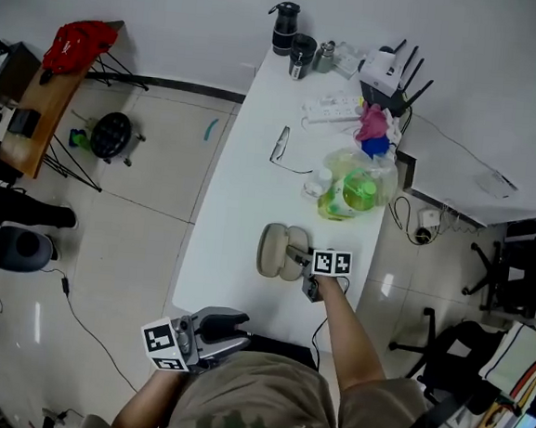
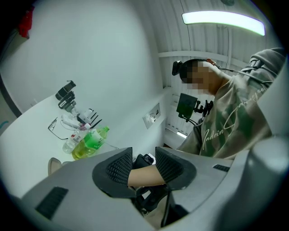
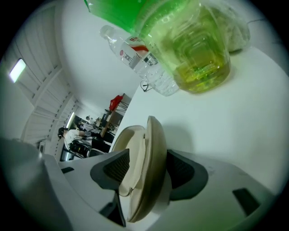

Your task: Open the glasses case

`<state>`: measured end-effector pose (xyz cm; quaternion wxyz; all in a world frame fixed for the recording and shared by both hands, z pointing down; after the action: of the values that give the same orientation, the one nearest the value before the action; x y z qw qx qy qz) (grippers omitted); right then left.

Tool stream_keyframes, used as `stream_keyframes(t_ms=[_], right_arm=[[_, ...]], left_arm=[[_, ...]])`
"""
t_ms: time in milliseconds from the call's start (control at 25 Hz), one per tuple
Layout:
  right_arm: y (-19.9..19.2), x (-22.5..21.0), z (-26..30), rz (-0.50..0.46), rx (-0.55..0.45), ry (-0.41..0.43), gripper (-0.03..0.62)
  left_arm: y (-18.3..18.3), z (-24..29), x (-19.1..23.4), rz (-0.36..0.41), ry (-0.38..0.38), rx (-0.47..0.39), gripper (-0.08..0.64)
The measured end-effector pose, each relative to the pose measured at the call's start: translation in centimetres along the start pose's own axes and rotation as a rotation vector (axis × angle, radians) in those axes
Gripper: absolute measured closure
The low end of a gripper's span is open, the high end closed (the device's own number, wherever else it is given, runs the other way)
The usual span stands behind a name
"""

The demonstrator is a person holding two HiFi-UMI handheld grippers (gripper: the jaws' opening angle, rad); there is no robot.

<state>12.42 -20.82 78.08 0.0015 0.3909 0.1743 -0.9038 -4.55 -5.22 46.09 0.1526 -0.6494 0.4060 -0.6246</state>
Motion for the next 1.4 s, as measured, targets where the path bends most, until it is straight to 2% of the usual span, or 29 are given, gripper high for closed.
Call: stream_keyframes(t_ms=[120, 240, 320, 400, 440, 480, 600, 720, 760, 800, 840, 1000, 1120, 1280, 1400], right_arm=[[0.0, 0.1, -1.5, -0.004, -0.050, -0.040, 0.350], [0.2, 0.9, -3.8, -0.013, -0.101, -0.029, 0.350], [-0.1, 2.0, -5.5, -0.065, -0.127, -0.026, 0.350], [-0.3, 4.3, -7.7, -0.134, -0.209, -0.023, 0.350], [-0.4, 6.0, -9.0, -0.166, -0.270, -0.011, 0.350], [-0.5, 7.8, -10.3, -0.191, -0.338, 0.015, 0.350], [-0.8, 13.5, -13.3, -0.218, -0.517, 0.143, 0.351], [-1.3, 17.6, -14.9, -0.266, -0.612, 0.191, 0.354], [-1.5, 18.8, -15.3, -0.298, -0.633, 0.196, 0.408], [-1.7, 20.0, -15.6, -0.334, -0.655, 0.204, 0.509], [-1.7, 21.1, -15.9, -0.367, -0.675, 0.217, 0.579], [-3.1, 25.2, -16.5, -0.447, -0.694, 0.290, 0.583], [-5.3, 26.9, -17.6, -0.482, -0.704, 0.311, 0.583], [-9.0, 27.7, -20.3, -0.516, -0.728, 0.320, 0.583], [-13.7, 27.8, -23.4, -0.551, -0.742, 0.305, 0.583]], left_arm=[[-0.4, -0.5, -0.3, -0.012, -0.012, 0.005, 0.408], [-0.1, -0.7, 0.0, -0.008, -0.032, 0.002, 0.408], [0.3, -0.9, 0.7, 0.004, -0.034, -0.015, 0.408], [0.8, -1.3, 1.4, 0.010, -0.032, -0.040, 0.410], [1.0, -1.6, 1.6, 0.013, -0.040, -0.047, 0.445], [1.3, -1.9, 1.7, 0.020, -0.053, -0.049, 0.555], [2.0, -2.6, 2.4, 0.052, -0.091, -0.035, 0.555], [2.5, -3.2, 3.5, 0.033, -0.127, -0.042, 0.555], [2.6, -3.4, 3.8, 0.022, -0.140, -0.047, 0.555], [2.7, -3.7, 3.9, 0.016, -0.153, -0.050, 0.555], [2.8, -3.8, 4.0, 0.017, -0.161, -0.052, 0.555], [2.6, -4.9, 2.9, 0.061, -0.136, -0.061, 0.555], [1.2, -5.9, 0.5, 0.089, -0.113, -0.071, 0.555], [-2.1, -6.8, -3.3, 0.129, -0.052, -0.090, 0.555], [-5.4, -7.1, -7.4, 0.159, 0.003, -0.118, 0.555]])
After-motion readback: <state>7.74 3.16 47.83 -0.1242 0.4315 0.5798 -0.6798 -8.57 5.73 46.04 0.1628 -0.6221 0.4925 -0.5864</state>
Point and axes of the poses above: the fingertips, and each gripper's own axes: z forward along the fingers, x to its left, y out of its top, the point moved 3 cm from there along -z, backward along the fingers
